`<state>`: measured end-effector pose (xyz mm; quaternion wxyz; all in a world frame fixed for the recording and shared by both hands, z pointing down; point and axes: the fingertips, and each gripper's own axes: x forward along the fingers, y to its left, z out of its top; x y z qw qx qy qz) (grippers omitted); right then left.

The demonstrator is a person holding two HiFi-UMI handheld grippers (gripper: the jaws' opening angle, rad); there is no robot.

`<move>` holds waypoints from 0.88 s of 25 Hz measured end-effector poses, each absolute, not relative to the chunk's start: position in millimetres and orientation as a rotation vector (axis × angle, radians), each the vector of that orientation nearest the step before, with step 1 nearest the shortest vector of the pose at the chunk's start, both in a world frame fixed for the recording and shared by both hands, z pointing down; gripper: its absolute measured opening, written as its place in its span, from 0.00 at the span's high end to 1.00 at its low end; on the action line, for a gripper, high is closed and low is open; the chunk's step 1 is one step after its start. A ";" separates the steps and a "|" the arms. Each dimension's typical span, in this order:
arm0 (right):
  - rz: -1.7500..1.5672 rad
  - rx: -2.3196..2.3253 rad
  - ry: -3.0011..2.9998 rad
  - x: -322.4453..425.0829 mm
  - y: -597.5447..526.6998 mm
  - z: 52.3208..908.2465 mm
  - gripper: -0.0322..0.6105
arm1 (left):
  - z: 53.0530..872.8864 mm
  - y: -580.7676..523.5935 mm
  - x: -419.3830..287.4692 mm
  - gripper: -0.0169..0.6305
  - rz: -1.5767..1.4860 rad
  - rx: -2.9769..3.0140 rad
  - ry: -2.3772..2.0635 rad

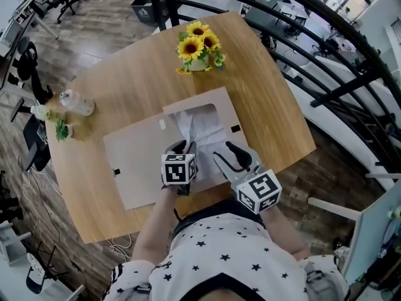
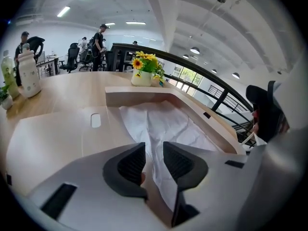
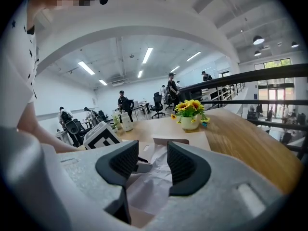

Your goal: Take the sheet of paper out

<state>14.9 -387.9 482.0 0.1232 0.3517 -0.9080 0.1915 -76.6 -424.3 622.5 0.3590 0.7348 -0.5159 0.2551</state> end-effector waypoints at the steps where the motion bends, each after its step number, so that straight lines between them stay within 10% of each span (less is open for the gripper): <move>1: 0.560 1.023 -2.646 15.4 -389.2 483.0 0.68 | 624.6 -425.0 -76.1 0.80 0.664 1.888 -1.328; 22: 0.590 1.048 -2.639 25.9 -394.2 487.7 0.68 | 641.2 -431.8 -79.3 0.90 0.752 1.819 -1.370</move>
